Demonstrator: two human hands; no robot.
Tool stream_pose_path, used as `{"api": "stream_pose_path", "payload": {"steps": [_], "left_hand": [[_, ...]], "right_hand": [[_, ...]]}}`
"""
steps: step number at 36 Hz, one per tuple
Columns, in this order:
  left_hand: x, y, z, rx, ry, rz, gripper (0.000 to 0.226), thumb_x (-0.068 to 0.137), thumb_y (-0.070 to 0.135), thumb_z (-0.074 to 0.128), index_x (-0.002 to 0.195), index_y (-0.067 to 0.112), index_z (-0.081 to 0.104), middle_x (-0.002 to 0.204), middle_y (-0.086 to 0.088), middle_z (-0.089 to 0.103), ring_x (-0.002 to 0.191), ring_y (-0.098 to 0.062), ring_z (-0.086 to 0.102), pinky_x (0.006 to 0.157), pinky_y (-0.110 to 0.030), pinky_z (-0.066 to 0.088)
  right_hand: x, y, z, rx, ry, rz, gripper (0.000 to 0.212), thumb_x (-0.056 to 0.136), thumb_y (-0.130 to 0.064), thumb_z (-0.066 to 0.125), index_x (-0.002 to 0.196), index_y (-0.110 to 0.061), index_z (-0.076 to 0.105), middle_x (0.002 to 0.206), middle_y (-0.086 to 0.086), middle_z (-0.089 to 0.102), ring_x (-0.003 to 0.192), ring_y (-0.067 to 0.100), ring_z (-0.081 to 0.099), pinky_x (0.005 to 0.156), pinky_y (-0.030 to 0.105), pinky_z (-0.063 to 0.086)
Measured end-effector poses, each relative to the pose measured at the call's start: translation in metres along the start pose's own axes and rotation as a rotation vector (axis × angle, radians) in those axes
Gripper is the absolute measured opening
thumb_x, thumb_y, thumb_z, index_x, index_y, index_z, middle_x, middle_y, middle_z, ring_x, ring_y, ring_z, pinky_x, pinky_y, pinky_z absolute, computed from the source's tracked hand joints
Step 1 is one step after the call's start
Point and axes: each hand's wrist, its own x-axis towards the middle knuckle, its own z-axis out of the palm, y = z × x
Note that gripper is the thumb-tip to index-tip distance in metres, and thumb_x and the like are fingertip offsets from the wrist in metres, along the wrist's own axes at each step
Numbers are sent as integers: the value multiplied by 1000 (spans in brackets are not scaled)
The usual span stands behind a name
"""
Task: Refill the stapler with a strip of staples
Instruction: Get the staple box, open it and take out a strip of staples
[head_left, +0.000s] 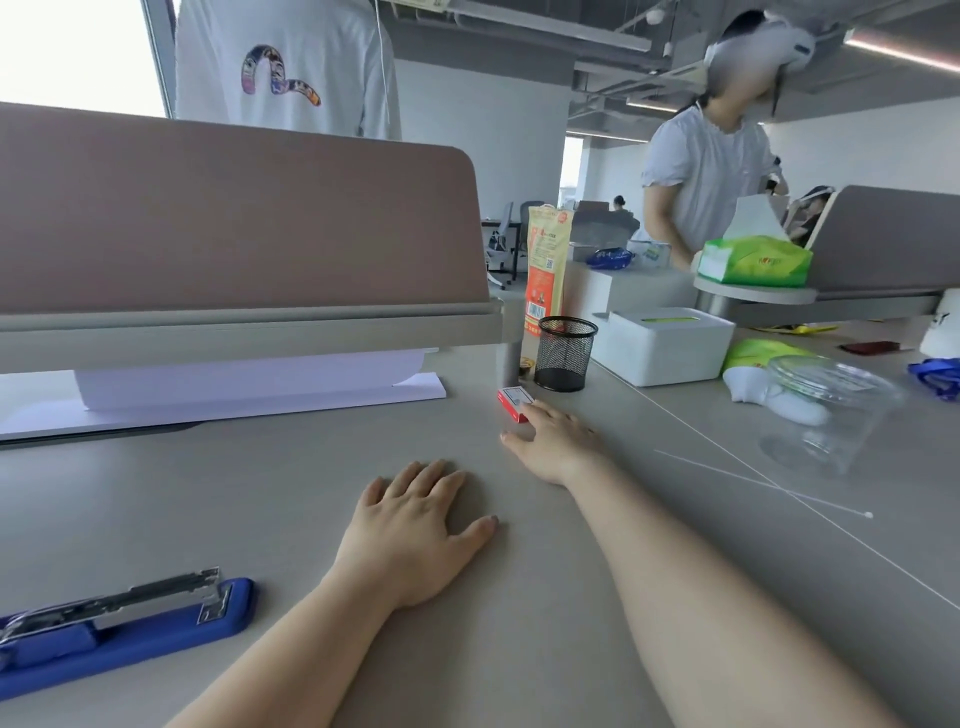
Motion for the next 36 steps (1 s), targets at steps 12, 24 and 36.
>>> {"api": "stream_pose_path", "payload": {"steps": [12,24,36], "left_hand": [[-27,7,-12,-93,63,85,53,92,54,23,137,28,35,152,5,31,140,-15,27,114,-33,17],[-106,25,-12,-96,68,152,66,89,57,33,144,22,20,156,3,21,142,-14,20,117,-33,9],[-86,25,-11,-162,83,184,68,89,55,38,144,21,18,153,-2,29,141,-17,22,118,-37,12]], "right_hand": [[-140,9,-11,96,36,-79,51,86,-53,43,135,-41,32,153,-17,23,136,22,32,110,38,29],[-197,15,-12,466,141,-119,25,73,-26,72,98,-25,71,112,-7,65,105,11,60,96,31,45],[-192,17,-9,455,185,-161,23,71,-16,69,92,-25,69,102,-3,67,96,13,61,89,27,46]]}}
